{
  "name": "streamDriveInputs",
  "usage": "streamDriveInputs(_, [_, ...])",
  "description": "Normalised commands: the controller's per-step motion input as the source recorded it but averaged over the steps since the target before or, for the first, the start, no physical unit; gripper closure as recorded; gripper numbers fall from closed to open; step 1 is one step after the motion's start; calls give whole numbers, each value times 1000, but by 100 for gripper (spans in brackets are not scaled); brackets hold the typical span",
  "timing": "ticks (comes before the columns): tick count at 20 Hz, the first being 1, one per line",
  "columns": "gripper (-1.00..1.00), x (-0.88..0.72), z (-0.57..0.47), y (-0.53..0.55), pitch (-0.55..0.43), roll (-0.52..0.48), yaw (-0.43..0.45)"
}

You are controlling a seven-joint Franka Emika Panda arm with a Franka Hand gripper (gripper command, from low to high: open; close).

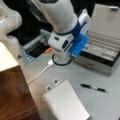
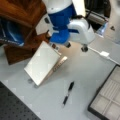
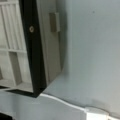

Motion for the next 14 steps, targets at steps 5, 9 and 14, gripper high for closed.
streamDriveInputs(5, [-100,200,38,-44,106,-349,-48])
streamDriveInputs(9, [-100,199,108,2,128,-247,-2])
streamDriveInputs(14, [-100,202,131,6,147,-245,31])
